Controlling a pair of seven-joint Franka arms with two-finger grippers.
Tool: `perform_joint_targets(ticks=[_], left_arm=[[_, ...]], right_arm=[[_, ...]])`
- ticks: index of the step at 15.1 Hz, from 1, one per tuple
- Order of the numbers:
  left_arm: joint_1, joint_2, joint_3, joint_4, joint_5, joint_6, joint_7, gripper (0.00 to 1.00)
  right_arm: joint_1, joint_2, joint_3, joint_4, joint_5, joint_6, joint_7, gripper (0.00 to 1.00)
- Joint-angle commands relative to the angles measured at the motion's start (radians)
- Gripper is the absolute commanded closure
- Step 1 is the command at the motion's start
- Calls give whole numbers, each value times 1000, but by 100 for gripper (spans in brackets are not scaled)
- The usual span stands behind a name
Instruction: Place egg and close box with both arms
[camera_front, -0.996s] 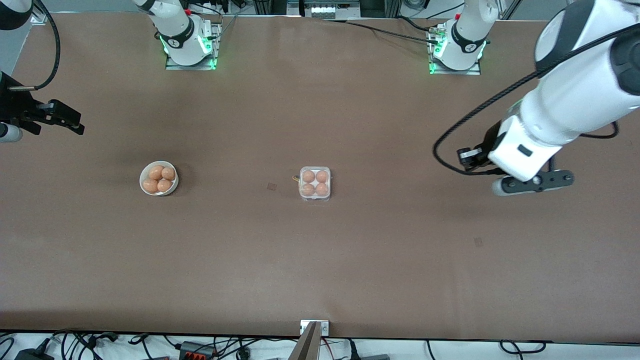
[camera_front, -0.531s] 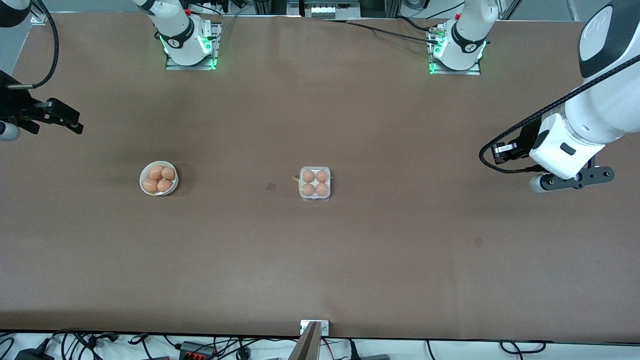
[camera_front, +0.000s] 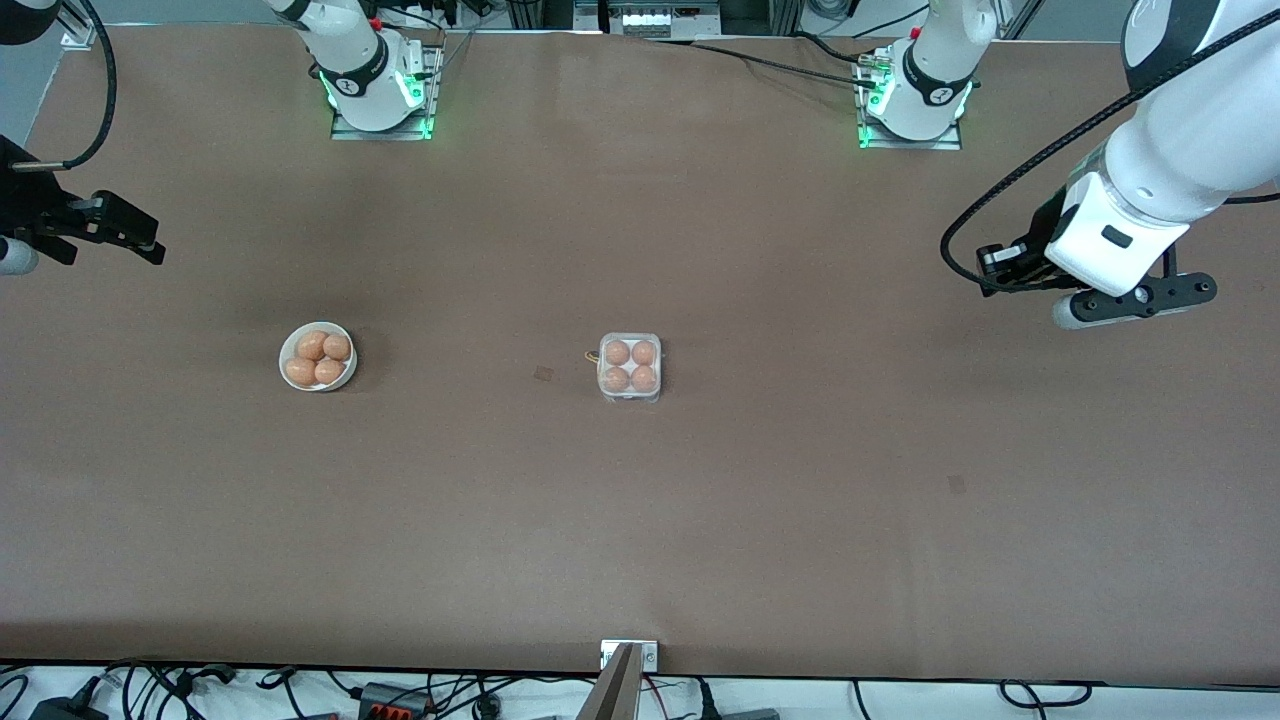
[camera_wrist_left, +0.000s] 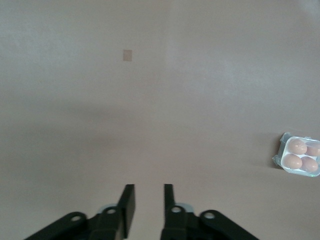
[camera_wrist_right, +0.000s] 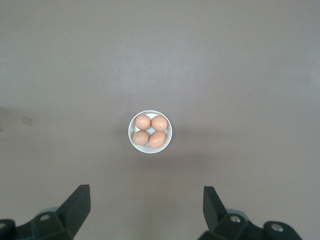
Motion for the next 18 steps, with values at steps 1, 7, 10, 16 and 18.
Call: perform_joint_targets(ticks=[1, 7, 10, 16, 18], left_arm=[[10, -20, -5, -34, -9, 22, 22, 0], [4, -8, 104, -39, 69, 75, 159, 0], [2, -64, 97, -67, 66, 54, 171, 0], [11, -119, 94, -131, -8, 84, 169, 0], [11, -109, 93, -120, -14, 86, 169, 0]], right_arm=[[2, -16, 1, -5, -2, -8, 6, 0], [2, -14, 1, -5, -1, -10, 8, 0], [2, -16, -1, -5, -1, -10, 8, 0], [2, -17, -1, -5, -1, -11, 8, 0], [2, -19, -1, -5, -1, -17, 8, 0]])
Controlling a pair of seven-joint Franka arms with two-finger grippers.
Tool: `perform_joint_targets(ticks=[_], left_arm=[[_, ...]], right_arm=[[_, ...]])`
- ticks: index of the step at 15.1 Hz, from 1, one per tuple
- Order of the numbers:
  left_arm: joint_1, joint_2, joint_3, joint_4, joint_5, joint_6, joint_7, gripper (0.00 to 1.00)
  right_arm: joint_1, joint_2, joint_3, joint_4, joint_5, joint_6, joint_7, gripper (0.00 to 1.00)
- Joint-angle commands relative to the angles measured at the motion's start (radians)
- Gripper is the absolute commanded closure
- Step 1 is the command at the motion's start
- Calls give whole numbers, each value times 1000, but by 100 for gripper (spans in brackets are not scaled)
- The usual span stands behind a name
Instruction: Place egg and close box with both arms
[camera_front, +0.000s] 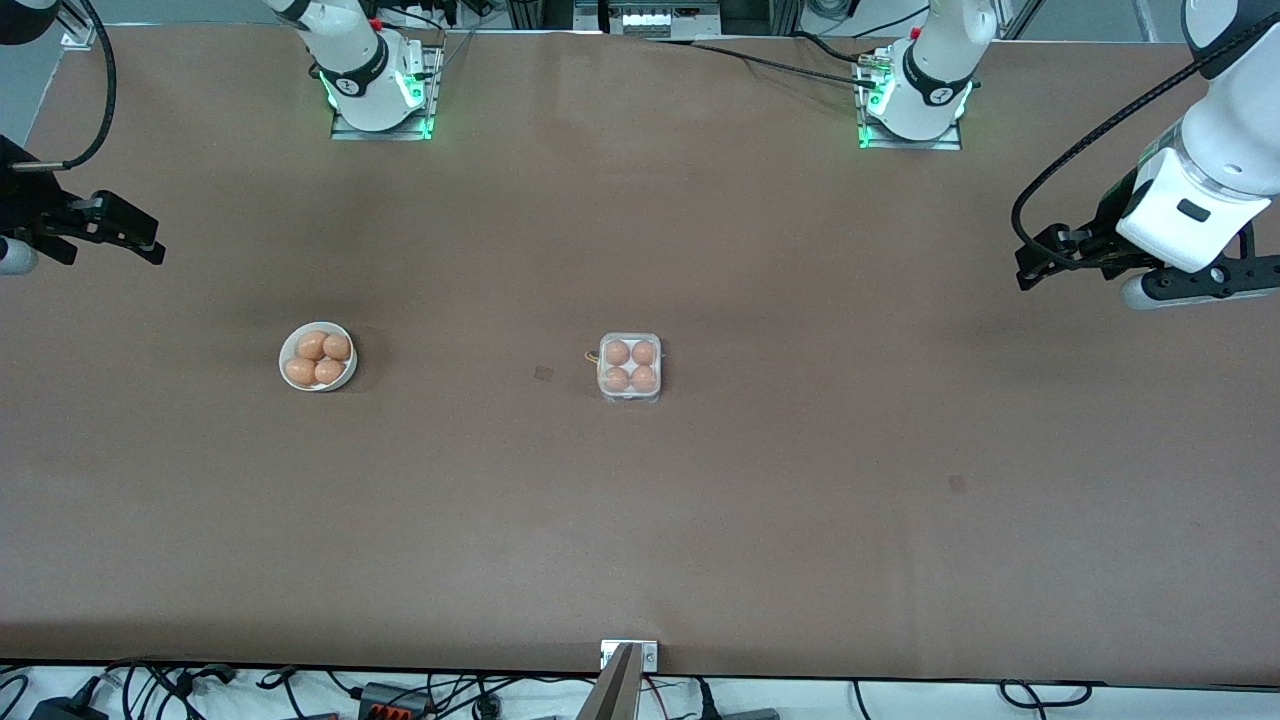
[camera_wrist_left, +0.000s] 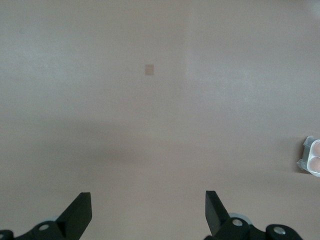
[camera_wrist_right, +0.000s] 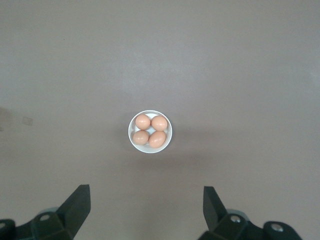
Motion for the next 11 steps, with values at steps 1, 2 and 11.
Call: perform_joint_targets(ticks=[1, 2, 11], left_arm=[[6, -5, -1, 0, -25, 18, 16, 0], [6, -5, -1, 2, -25, 17, 17, 0], [6, -3, -1, 4, -26, 10, 17, 0]], right_arm=[[3, -19, 1, -5, -1, -19, 7, 0], [3, -19, 1, -5, -1, -23, 7, 0], [2, -19, -1, -8, 1, -29, 13, 0]])
